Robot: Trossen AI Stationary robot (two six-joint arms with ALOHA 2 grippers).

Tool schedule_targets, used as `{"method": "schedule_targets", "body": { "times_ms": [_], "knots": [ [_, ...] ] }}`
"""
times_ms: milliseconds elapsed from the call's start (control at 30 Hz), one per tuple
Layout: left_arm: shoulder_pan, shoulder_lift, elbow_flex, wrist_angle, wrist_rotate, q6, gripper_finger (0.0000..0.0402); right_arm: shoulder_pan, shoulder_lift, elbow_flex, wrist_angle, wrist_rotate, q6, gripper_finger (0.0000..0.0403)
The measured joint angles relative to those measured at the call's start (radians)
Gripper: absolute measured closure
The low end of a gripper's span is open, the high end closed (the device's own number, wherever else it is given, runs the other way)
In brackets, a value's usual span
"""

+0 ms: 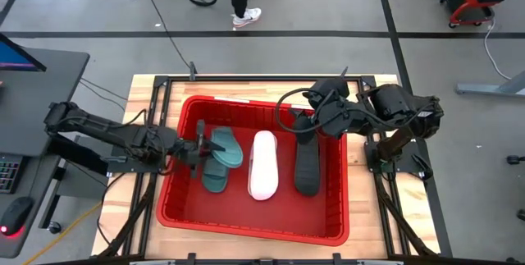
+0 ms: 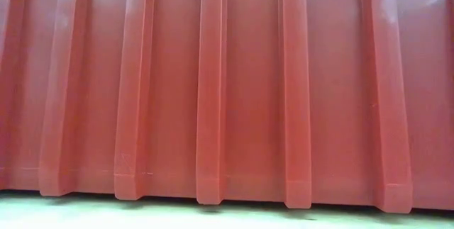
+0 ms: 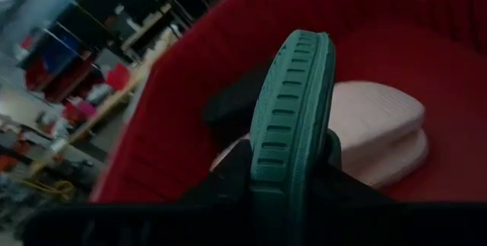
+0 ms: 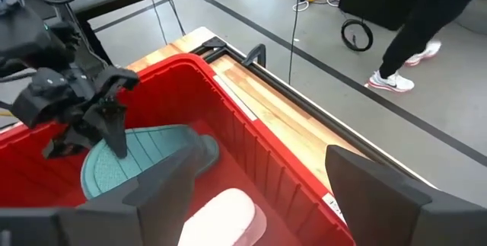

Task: Pick and place slides into bin
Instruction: Stack the green slide on top of the green slide in the red bin

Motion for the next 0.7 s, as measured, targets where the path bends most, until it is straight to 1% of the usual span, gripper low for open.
{"method": "schedule_targets", "body": {
  "times_ms": [300,367,467,533,600,700],
  "knots": [
    [0.0,0.002,-0.031,-0.007,0.011,-0.156,0.0327,0.0,0.0,0.0,-0.002,0.0,-0.011,0.0104],
    [0.0,0.002,-0.031,-0.006,0.011,-0.181,0.0316,0.0,0.0,0.0,-0.002,0.0,-0.011,0.0104],
    [0.0,0.002,-0.031,-0.005,0.007,-0.179,0.0295,0.0,0.0,0.0,-0.002,-0.001,-0.011,0.0104],
    [0.0,0.002,-0.031,0.004,-0.011,-0.172,0.029,0.0,0.0,0.0,-0.002,-0.001,-0.011,0.0104],
    [0.0,0.002,-0.031,0.018,-0.02,-0.171,0.0295,0.0,0.0,0.0,-0.002,-0.001,-0.011,0.0104],
    [0.0,0.002,-0.031,0.027,-0.023,-0.171,0.0315,0.0,0.0,0.0,-0.002,-0.002,-0.012,0.0104]
  ]
}}
